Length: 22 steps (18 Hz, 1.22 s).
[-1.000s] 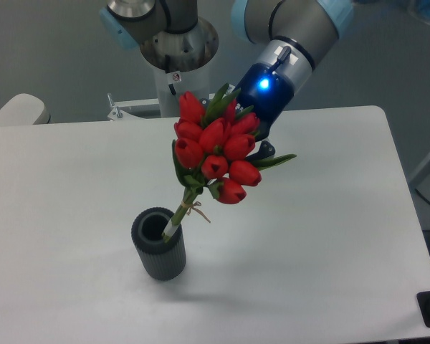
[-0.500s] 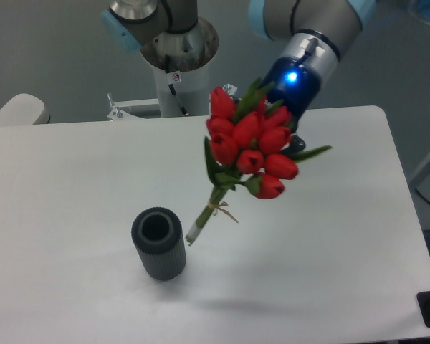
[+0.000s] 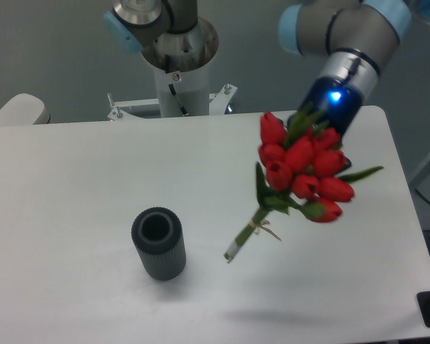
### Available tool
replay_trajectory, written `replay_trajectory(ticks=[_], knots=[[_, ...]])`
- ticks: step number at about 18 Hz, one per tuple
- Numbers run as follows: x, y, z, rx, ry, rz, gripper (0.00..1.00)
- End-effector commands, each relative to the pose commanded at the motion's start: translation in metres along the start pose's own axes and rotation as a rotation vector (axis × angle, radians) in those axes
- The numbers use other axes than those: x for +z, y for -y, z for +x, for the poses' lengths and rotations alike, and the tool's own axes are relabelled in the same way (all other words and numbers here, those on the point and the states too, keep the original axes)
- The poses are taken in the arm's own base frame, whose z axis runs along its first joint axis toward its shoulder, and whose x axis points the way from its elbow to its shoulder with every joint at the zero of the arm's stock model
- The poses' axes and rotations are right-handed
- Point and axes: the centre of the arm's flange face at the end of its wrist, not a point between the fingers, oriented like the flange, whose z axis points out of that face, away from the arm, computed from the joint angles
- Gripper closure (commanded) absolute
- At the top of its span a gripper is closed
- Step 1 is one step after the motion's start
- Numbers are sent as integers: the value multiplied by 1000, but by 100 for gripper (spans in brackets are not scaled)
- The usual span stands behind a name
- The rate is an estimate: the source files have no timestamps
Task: Pick up the flowers from the vase
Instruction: 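Carry the held bouquet away from the vase and hold it aloft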
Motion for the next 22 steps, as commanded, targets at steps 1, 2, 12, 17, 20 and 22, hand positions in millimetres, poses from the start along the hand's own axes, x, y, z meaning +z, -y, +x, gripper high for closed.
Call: replay_trajectory(ticks=[1,2,12,17,20,22], knots=[[0,-2,-8,18,17,-21,72],[-1,-3,-14,30,32,-37,72],[8,-29,-29,81,43,-89,72],[9,-30,-29,81,42,-90,72],[9,-30,-29,89,42,-90,72],[9,-32,-28,103,38,-90,72]])
